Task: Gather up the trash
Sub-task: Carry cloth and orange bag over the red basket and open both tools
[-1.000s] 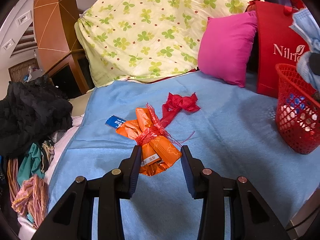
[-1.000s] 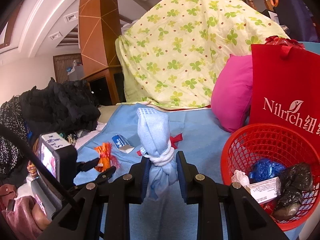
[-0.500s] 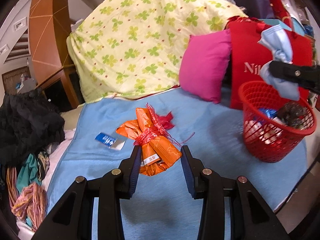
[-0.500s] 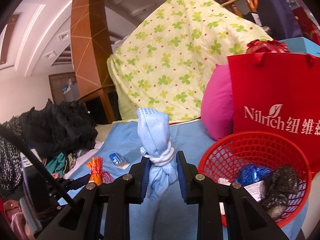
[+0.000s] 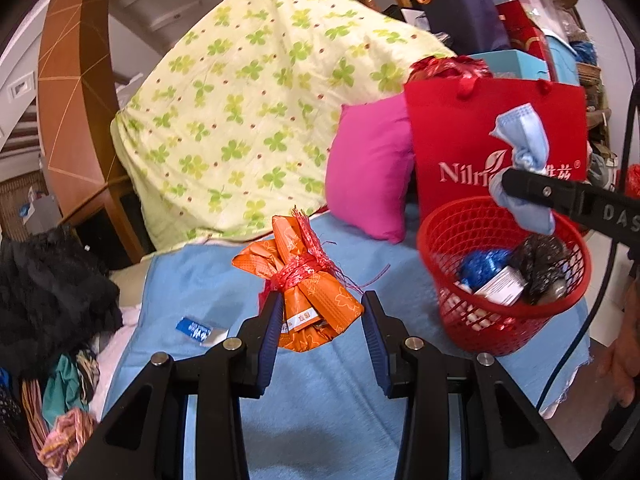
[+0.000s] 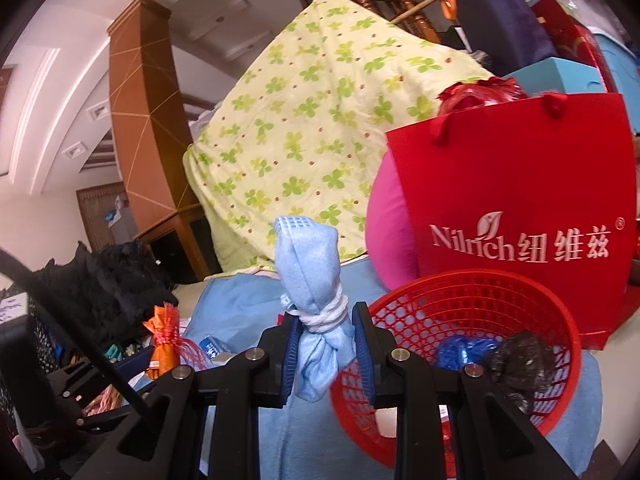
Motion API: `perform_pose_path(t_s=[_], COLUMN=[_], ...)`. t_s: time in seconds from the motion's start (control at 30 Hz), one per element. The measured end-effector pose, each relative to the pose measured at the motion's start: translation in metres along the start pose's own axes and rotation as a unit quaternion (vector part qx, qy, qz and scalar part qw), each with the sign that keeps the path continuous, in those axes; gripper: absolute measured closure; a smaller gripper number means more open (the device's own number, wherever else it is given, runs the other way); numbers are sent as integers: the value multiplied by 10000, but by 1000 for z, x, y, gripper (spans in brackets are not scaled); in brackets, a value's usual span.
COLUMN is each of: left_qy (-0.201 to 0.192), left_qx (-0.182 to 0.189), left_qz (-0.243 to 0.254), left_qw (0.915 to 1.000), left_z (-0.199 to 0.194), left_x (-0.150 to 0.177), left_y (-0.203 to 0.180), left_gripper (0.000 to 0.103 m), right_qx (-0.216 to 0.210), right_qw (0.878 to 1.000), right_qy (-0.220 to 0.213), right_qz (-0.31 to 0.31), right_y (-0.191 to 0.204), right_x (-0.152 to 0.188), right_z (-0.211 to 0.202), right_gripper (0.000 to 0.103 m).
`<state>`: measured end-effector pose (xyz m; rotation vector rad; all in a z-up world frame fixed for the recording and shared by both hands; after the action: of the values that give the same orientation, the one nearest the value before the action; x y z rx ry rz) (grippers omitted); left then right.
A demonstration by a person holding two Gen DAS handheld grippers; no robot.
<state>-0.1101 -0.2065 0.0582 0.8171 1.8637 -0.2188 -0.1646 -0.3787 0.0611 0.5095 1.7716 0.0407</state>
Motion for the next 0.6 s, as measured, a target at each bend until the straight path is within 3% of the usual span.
perform_pose_path(t_s=[0.6], left_qy=[-254], left_qx=[205], left_qz=[616], left_qw=[9976], left_z=[-7], left_x=[-43], left_y=[-62], left_gripper=[61], right_qx=[320], right_qw=[9985], right_qy=[-208], right_qz=[391], right_y=[-58], right_x=[-14], right_z=[-21], right_gripper=[75])
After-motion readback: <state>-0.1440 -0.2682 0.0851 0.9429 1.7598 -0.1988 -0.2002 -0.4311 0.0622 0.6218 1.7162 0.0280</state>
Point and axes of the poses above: each gripper's, at about its wrist camera, not at the fingertips, and z roughly the way its jaws point, y to its left, x to its underside, the point moved 5 cm from there along z, roughly the way its jaws point, and after that the axes turned 9 degrees about x, right-handed, at the moved point
